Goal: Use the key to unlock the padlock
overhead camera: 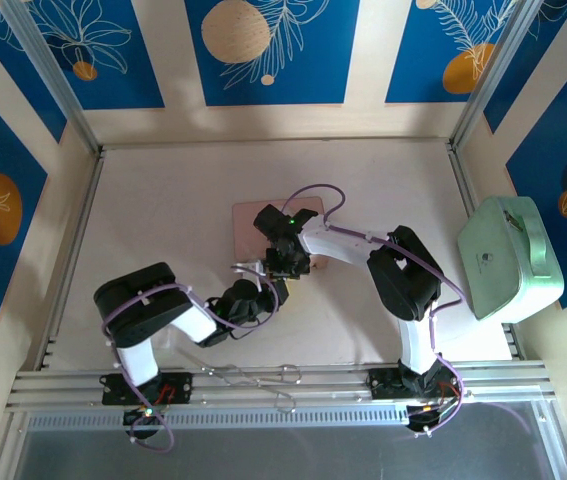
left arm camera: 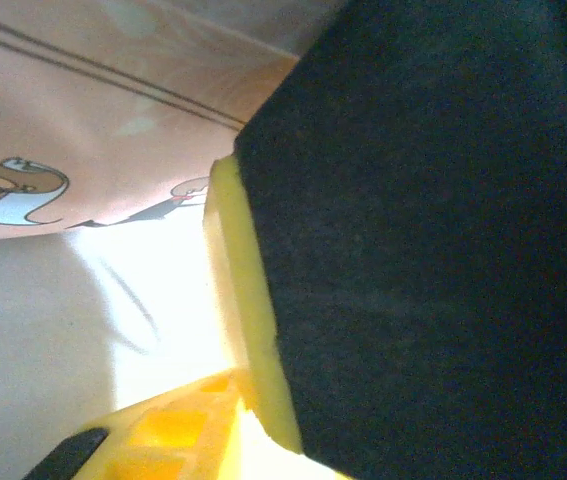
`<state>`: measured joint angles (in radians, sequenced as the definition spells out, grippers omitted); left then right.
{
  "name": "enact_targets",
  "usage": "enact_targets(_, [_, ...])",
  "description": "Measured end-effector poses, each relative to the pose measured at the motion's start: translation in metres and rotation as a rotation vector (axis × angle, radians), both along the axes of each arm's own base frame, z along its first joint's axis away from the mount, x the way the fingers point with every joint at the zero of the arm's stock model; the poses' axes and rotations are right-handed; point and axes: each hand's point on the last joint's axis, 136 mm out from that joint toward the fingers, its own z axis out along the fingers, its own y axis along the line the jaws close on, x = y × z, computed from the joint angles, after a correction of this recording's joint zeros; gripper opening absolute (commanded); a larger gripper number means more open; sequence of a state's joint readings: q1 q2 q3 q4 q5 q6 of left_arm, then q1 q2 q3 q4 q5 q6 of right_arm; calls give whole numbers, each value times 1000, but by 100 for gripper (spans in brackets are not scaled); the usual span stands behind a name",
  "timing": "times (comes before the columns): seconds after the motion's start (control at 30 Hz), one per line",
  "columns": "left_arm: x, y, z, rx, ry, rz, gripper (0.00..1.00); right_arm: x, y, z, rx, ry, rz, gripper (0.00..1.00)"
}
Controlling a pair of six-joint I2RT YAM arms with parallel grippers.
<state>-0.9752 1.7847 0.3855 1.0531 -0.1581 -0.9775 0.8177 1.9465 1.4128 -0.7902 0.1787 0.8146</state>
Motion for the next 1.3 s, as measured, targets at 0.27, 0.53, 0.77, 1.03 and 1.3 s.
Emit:
enact_targets(0.27, [1,1,-4,8,22,8,0,1,-1,0,-2,-1,4,26])
enact_targets(0.53, [-1,-6,-4,2,41,-15,0,1,-2,1,16,-13,-9,45])
enact_targets(0.77, [-2,-10,1,-45,71,-26,0,-10,-11,14,105,-67,-28,62])
enact_targets(1.03, [-2,-12,19,-111,77,-40,0,-9,-23,45,377,-252,-54,64])
enact_targets(1.3, [0,-10,17,-172,101,-32,0,2,-18,37,396,-276,-50,61])
